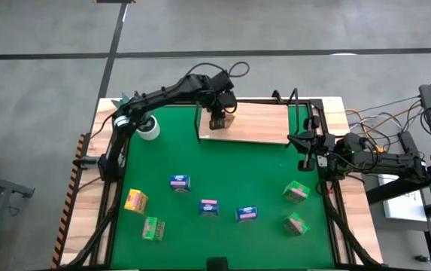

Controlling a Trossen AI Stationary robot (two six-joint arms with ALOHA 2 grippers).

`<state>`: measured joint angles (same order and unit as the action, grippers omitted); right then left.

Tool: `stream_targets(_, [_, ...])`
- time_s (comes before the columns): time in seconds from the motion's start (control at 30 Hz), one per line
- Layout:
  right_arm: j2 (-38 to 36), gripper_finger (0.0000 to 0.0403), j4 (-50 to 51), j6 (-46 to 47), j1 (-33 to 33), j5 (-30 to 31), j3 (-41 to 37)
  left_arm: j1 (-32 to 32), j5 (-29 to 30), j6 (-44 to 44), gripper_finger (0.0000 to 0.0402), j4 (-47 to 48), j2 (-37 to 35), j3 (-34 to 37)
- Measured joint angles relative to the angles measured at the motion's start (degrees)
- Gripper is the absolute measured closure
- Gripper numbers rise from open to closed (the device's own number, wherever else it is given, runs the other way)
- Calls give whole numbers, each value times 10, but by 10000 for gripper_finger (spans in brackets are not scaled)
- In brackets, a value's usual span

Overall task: Stack cereal on shelf
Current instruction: Put the top yellow cereal box on the shelf

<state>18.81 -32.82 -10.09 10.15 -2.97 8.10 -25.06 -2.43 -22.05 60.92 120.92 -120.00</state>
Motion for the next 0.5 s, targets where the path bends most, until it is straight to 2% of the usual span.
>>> stream_targets(0.5, [0, 394, 0, 0, 0, 0, 0, 0, 4, -4, 261, -14, 0, 20])
